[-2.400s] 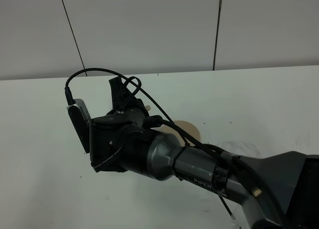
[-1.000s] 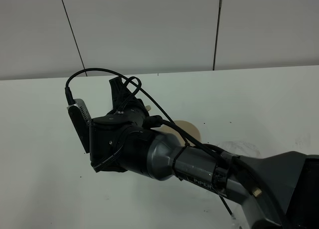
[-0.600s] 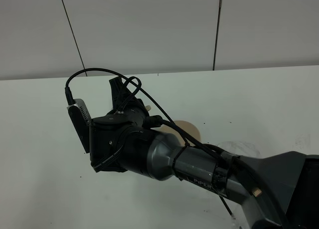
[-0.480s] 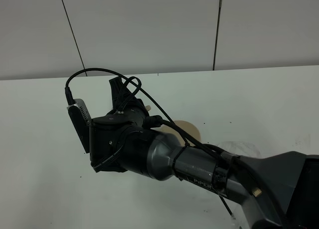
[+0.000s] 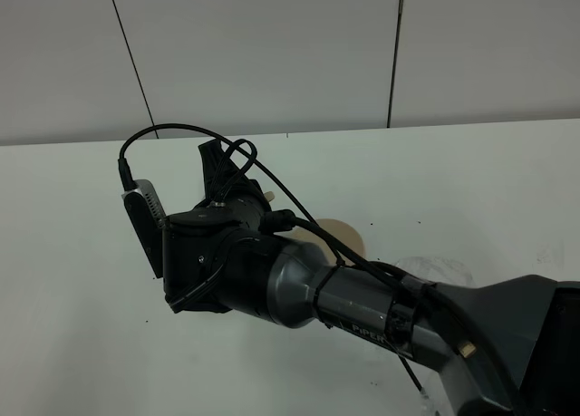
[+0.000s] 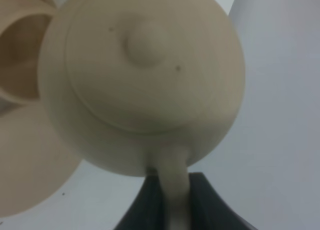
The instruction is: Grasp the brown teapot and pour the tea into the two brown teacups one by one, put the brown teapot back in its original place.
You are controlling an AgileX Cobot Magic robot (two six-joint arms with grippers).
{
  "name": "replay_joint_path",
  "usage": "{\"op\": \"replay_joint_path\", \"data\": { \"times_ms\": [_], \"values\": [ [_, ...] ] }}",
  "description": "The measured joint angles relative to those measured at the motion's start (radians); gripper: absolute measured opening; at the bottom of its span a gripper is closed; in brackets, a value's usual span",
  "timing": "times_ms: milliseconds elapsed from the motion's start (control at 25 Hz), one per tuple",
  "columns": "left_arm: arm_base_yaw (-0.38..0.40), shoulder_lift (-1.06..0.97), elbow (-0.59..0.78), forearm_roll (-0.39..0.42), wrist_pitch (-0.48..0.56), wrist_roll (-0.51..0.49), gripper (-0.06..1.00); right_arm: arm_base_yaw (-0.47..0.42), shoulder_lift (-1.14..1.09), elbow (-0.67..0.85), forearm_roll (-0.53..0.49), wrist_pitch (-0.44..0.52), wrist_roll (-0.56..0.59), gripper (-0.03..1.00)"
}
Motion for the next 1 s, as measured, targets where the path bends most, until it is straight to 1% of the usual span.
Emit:
{"op": "replay_joint_path", "data": {
  "times_ms": [200, 400, 840, 1000],
  "values": [
    [0.000, 0.000, 0.000, 0.000, 0.000, 0.000, 0.33, 0.000, 0.000, 0.000, 0.002, -0.002, 0.000, 0.09],
    [0.000, 0.000, 0.000, 0.000, 0.000, 0.000, 0.33, 0.000, 0.000, 0.000, 0.046, -0.018, 0.000, 0.09],
    [0.000, 0.000, 0.000, 0.000, 0.000, 0.000, 0.33, 0.000, 0.000, 0.000, 0.051, -0.027, -0.001, 0.09],
    [0.000, 0.000, 0.000, 0.000, 0.000, 0.000, 0.33, -0.003, -0.015, 0.000, 0.074, -0.040, -0.009, 0.09]
  ]
}}
